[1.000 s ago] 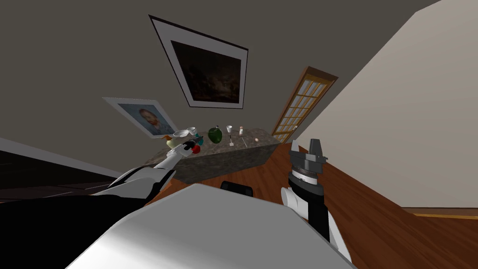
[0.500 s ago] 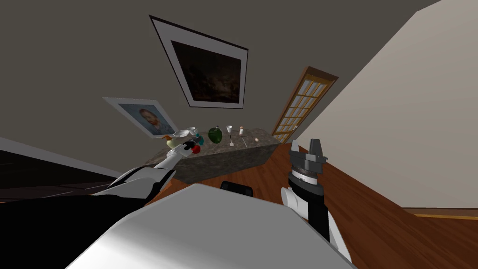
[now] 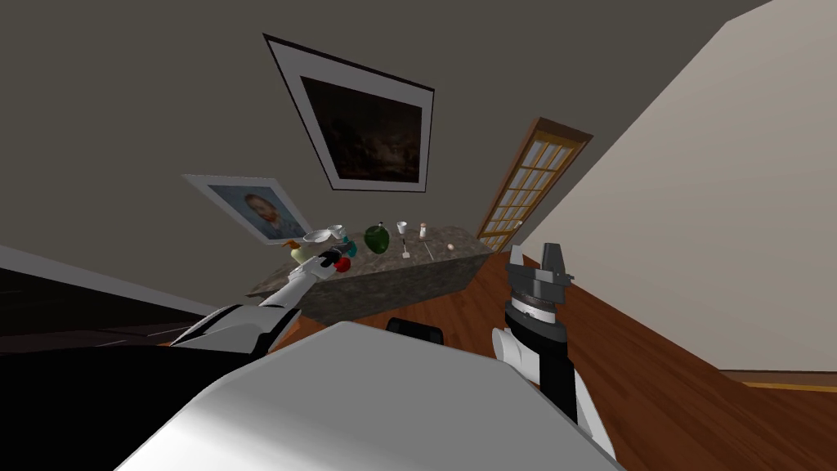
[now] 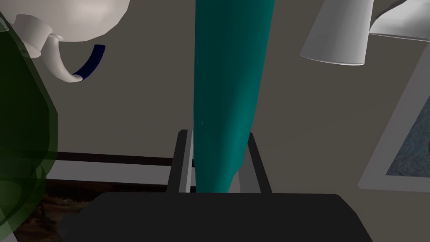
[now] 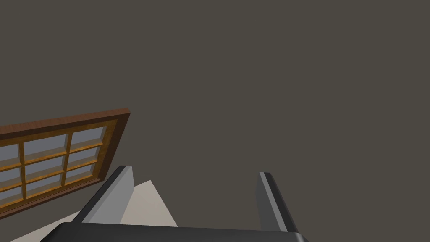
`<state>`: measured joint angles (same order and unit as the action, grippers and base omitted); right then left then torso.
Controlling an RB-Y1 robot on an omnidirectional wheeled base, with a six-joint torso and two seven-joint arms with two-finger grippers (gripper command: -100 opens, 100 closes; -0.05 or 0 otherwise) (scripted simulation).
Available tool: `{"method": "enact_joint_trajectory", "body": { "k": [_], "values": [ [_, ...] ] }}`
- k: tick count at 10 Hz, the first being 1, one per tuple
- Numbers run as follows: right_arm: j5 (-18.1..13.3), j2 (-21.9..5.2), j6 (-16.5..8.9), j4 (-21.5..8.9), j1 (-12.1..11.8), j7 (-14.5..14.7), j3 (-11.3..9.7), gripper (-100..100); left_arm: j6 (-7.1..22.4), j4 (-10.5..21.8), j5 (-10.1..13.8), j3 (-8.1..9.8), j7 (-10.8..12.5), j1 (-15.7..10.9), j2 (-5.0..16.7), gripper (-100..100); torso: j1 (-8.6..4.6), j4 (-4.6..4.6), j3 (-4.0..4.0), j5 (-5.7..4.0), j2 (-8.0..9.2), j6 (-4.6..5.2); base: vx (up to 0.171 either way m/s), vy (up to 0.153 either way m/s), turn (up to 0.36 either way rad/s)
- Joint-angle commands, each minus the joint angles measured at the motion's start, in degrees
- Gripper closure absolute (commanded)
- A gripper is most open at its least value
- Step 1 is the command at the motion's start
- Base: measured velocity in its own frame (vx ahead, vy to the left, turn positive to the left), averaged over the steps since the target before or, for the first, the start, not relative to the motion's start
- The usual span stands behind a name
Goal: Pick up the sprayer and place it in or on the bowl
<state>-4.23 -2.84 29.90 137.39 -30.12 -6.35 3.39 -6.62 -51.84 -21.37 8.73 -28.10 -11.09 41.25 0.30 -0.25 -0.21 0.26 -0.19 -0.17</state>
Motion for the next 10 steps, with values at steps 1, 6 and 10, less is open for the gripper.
{"method": "enact_joint_trajectory", "body": {
  "k": [1, 6, 10],
  "values": [
    [0.0, 0.0, 0.0, 0.0, 0.0, 0.0, 0.0, 0, -0.1, -1.6, -0.1, 0.1, 0.0, 0.7, -0.1, 100, 0.0, 0.0, 0.0, 0.0, 0.0, 0.0, 0.012, 0.007, 0.014],
    [0.0, 0.0, 0.0, 0.0, 0.0, 0.0, 0.0, 0, 3.2, -10.4, -0.2, 0.89, 0.6, 7.8, -1.4, 100, 0.15, -0.17, -0.06, 0.18, 0.04, -0.18, 0.036, 0.019, 0.009],
    [0.0, 0.0, 0.0, 0.0, 0.0, 0.0, 0.0, 0, 6.5, -18.8, -0.3, 1.68, 1.2, 13.8, -2.6, 100, 0.26, -0.22, -0.09, 0.25, 0.04, -0.21, 0.041, 0.02, 0.015]
  ]
}}
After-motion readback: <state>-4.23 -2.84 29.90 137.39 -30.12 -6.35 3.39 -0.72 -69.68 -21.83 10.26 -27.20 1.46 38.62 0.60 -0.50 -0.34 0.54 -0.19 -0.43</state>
